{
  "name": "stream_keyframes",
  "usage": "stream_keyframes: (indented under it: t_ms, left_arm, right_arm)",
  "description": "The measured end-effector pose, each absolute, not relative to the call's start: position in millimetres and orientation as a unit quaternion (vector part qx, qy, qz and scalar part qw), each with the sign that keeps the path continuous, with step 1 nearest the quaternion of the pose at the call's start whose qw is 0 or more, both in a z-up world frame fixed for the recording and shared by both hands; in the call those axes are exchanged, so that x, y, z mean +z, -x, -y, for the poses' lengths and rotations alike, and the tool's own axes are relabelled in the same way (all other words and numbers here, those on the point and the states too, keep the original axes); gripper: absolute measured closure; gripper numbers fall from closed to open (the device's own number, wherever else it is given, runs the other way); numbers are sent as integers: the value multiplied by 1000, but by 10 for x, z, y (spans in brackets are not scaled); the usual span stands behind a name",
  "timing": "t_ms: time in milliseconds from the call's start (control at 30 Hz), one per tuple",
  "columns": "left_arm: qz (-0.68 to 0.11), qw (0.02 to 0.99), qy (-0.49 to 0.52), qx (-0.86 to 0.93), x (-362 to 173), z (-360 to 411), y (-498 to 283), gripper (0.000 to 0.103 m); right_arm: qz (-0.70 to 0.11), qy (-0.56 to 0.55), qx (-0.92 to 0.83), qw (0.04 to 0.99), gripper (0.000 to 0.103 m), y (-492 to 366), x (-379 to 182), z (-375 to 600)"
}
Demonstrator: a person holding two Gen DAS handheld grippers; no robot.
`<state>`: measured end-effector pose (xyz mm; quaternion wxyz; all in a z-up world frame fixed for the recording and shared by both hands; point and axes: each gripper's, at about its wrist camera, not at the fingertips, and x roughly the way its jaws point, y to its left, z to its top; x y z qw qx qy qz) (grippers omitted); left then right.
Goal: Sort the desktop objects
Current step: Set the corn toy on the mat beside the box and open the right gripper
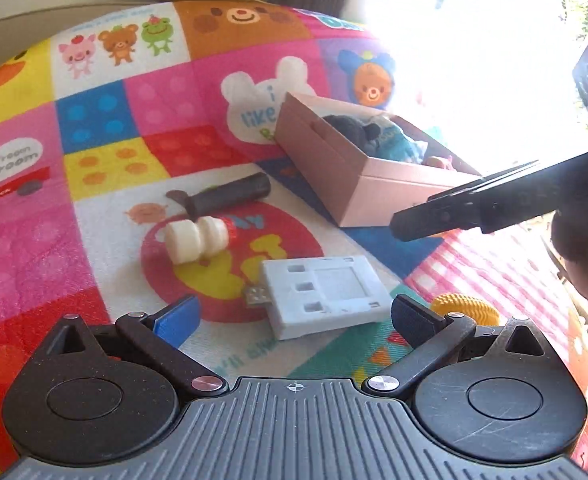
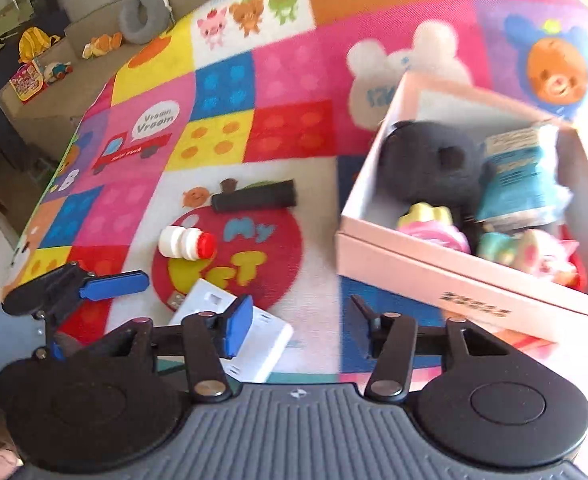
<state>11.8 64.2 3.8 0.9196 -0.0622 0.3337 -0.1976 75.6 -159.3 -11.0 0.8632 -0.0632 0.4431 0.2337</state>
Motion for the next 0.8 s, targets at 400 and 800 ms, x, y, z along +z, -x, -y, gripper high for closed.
stream_keyframes:
  t_ms: [400, 800]
  left_arm:
    - [-360, 912, 33, -191, 57, -275, -208, 0]
    - [-362, 892, 18, -270, 56, 164, -96, 0]
  right_arm:
    - [-363, 141, 224, 893, 27, 175, -462, 2161]
    - [-309, 0, 126, 943, 24, -11, -355, 2782]
